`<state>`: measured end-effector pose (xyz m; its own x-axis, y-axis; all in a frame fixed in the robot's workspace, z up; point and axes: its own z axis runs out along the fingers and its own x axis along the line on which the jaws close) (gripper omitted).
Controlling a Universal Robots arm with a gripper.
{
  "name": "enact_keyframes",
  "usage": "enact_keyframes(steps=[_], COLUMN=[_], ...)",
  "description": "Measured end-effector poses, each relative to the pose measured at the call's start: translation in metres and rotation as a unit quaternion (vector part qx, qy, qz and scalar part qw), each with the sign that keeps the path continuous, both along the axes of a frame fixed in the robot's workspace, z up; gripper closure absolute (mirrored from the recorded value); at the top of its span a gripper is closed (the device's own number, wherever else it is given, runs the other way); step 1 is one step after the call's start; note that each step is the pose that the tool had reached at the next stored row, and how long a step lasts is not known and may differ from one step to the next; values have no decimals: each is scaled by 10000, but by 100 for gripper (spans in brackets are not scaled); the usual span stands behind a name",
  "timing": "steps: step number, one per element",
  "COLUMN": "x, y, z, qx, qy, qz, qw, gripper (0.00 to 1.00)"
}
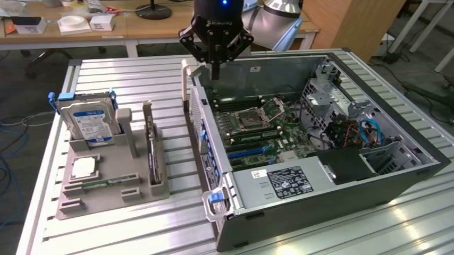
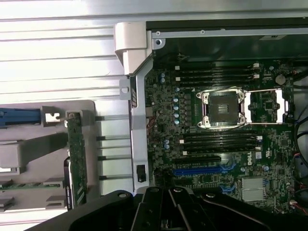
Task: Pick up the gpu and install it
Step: 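Reach for the gpu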
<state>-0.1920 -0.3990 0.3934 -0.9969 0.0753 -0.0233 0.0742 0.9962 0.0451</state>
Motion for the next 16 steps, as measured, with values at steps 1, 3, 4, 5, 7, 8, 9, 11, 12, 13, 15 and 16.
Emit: enact_keyframes(steps=[1, 3, 4, 5, 7, 8, 9, 11, 12, 13, 15, 16], x=[-8, -25, -34, -43, -62, -71, -81, -96, -104, -111, -124, -131], y=[0, 0, 0, 0, 0, 0, 0, 0, 0, 0, 0, 0], z=[0, 0, 0, 0, 0, 0, 0, 0, 0, 0, 0, 0], qx=[0, 0, 0, 0, 0, 0, 0, 0, 0, 0, 0, 0], qy=[0, 0, 0, 0, 0, 0, 0, 0, 0, 0, 0, 0], qz=[0, 0, 0, 0, 0, 0, 0, 0, 0, 0, 0, 0], qw=[10000, 10000, 10000, 10000, 10000, 10000, 10000, 10000, 10000, 10000, 10000, 10000], gripper=[90, 90, 90, 90, 90, 90, 90, 90, 90, 90, 90, 90])
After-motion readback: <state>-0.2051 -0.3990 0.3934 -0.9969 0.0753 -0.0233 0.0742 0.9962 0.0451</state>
